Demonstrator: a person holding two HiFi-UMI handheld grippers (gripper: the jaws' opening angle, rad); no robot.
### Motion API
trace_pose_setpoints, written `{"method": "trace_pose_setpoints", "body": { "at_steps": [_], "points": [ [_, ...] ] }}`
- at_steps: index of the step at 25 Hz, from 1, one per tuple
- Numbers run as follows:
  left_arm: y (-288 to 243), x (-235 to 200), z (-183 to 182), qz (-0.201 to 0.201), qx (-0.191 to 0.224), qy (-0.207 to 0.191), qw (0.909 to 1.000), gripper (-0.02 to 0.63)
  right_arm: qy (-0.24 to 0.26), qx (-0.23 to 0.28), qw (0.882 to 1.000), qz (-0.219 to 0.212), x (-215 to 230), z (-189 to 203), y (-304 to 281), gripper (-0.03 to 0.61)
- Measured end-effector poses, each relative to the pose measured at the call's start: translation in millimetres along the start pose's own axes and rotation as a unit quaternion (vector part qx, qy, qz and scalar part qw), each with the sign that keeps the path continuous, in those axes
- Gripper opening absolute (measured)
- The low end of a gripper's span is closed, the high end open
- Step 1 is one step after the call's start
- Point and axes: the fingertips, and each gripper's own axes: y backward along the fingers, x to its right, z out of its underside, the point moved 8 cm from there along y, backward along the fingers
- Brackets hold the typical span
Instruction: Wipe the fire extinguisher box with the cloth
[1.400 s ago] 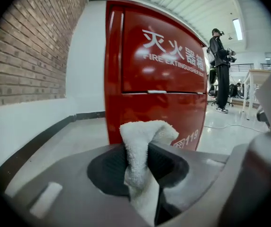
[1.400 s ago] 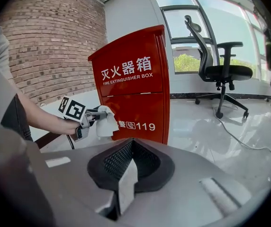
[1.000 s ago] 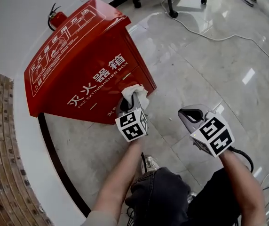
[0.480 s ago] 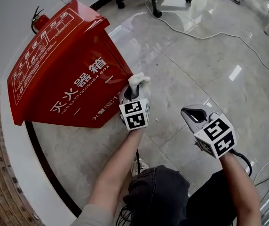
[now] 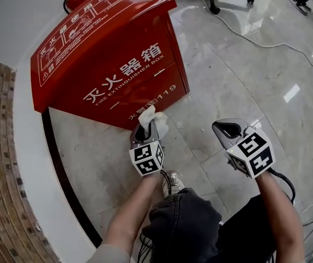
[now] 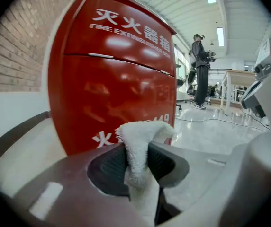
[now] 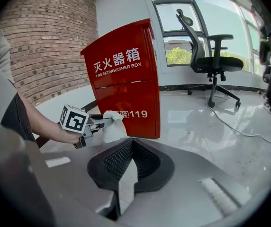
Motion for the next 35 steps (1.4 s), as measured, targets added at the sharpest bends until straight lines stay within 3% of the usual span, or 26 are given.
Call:
{"method": "trace_pose_setpoints", "body": {
  "at_steps": [3,7,14,20,27,35],
  "points": [
    [20.5,-40.1,18.3,-0.068,-0.007,0.055,0.9961,0.1,0.012,0.0,1.0,-0.019,-11.0,-8.2,-13.3,0.025],
    [29.5,-75.0,38.6,-0.143,-0.016,0.124,0.9817,0.098,0.019,-0.006,0.999,-0.031,-16.1,-9.6,-19.9,0.025],
    [3.3,-82.9,54.6,-0.198,-0.029,0.186,0.962,0.098,0.009,-0.013,1.0,-0.016,-4.8,-0.9,-14.7,0.025],
    [-26.0,-49.5,55.0,-0.17,-0.047,0.184,0.9671,0.097,0.006,-0.024,1.0,0.002,6.2,6.3,-3.1,0.025],
    [-60.9,7.4,35.6,-0.083,-0.037,0.169,0.9813,0.098,-0.005,-0.034,0.999,0.026,15.9,15.7,12.5,0.025],
    [-107.8,77.6,3.8,-0.004,-0.029,0.156,0.9874,0.098,-0.011,-0.038,0.997,0.064,29.6,24.2,40.0,0.025]
  ]
}}
